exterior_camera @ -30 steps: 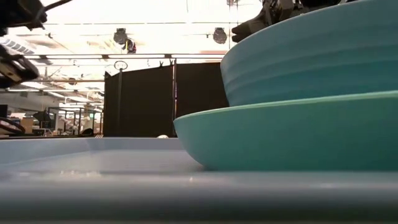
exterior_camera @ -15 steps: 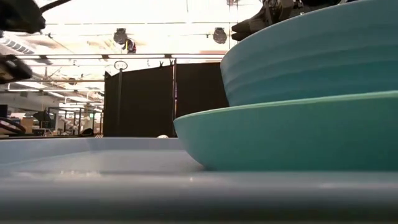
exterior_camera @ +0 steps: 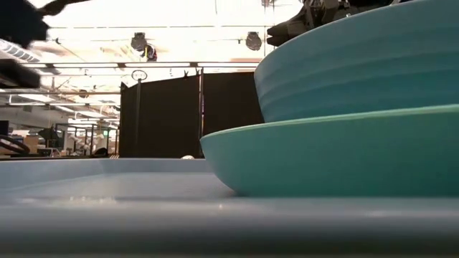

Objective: Set up tray
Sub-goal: Put the yellow table napkin on the blue tray to the left of the blue plate

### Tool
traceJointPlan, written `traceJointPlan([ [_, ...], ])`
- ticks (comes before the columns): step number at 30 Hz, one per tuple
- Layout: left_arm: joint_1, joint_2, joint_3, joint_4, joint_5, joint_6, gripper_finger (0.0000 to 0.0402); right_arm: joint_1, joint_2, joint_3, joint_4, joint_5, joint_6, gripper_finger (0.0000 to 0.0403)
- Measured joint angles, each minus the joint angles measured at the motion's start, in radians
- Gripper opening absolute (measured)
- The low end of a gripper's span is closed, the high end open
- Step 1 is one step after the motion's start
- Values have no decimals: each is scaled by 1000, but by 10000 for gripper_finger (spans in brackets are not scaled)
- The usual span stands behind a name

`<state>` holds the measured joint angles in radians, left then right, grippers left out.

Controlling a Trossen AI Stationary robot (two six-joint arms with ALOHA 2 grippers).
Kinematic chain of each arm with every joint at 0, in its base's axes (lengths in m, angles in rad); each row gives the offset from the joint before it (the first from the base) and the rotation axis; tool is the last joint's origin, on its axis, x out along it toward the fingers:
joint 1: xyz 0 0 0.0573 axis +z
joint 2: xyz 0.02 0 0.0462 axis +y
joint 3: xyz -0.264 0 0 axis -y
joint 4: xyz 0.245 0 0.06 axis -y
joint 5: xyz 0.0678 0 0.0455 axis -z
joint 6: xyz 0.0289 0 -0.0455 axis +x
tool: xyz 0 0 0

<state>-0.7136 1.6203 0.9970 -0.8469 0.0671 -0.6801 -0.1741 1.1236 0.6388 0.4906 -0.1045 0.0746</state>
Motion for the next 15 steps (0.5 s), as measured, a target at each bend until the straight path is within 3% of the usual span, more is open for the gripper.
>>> traceJointPlan([
  [6, 37, 0, 3, 169, 124, 24, 27, 0, 0, 0, -1, -1, -4, 132],
  [9, 31, 0, 3, 186, 138, 6, 43, 0, 0, 0, -1, -1, -7, 132],
  [15, -28, 12, 4, 190, 56, -93, 52, 0, 0, 0, -2, -1, -8, 132],
])
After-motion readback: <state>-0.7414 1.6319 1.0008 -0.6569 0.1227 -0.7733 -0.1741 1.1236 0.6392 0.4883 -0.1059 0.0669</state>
